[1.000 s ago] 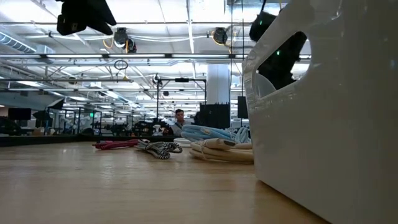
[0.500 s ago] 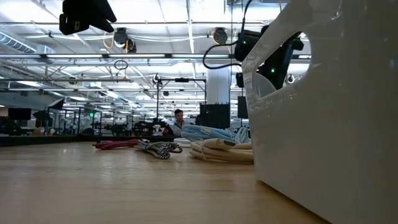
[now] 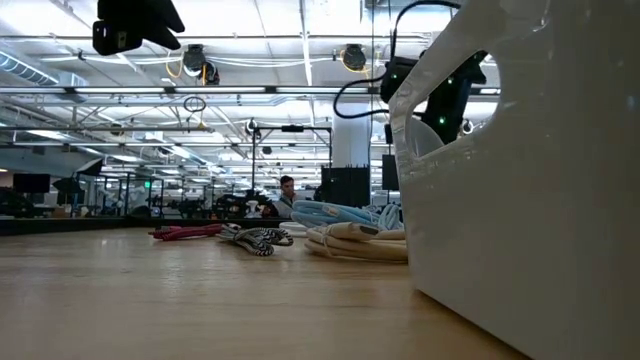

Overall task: Pick & Place USB Port
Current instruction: Put the top brown HDMI cable into the blue bin, then put the gray and white USB cable into the gray bin

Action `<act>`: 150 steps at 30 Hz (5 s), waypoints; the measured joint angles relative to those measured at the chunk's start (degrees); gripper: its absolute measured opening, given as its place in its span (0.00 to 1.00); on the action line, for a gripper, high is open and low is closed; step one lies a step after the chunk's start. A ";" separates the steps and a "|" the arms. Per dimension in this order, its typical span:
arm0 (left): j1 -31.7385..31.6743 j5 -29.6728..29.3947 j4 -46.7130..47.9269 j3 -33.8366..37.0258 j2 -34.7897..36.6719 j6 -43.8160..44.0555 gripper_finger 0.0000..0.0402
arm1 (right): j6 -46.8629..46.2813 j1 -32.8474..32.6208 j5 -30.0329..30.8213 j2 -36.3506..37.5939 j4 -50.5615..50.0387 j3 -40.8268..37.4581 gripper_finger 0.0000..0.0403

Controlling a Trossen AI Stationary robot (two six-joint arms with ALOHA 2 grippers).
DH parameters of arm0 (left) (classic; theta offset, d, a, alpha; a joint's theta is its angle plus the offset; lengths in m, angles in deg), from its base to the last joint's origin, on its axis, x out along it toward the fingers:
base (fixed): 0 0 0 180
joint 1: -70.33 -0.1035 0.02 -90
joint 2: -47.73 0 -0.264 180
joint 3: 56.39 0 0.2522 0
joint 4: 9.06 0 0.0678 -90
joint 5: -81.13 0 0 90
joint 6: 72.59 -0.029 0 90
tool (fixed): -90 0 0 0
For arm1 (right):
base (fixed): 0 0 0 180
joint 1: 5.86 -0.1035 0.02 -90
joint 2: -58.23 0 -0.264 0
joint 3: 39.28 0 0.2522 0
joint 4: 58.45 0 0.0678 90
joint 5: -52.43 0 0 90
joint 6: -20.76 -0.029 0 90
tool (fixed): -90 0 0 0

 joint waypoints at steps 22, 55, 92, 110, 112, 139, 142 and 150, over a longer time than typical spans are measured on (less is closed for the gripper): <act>2.77 -2.70 -0.92 -0.06 0.00 3.03 0.25 | -2.64 -0.63 -2.08 -4.41 0.56 -0.02 0.57; 6.54 -6.75 -1.21 -0.09 -0.01 4.22 0.25 | -31.30 -2.14 1.04 -0.35 -15.58 1.12 0.08; 5.33 -2.60 -1.22 -0.07 -0.01 7.05 0.25 | -127.31 -77.52 -5.91 18.74 -40.66 10.97 0.08; 13.18 -12.19 -10.58 -0.07 -0.02 14.93 0.25 | -133.42 -85.61 -15.16 4.91 -50.53 8.79 0.08; 13.92 -12.74 -11.80 -0.07 -0.02 14.94 0.25 | -133.93 -85.74 -15.11 5.03 -48.37 6.52 0.08; 16.65 -13.60 -22.41 -0.04 -10.04 15.42 0.25 | -131.91 -86.31 -17.03 5.36 -30.21 -7.48 0.32; 16.65 -13.44 -23.77 -0.04 -11.09 15.35 0.25 | -131.24 -86.33 -16.96 5.35 -31.80 -6.90 0.33; 16.34 -13.36 -25.44 -0.04 -11.41 14.93 0.25 | -126.78 -83.87 -11.30 6.34 -47.86 2.72 0.30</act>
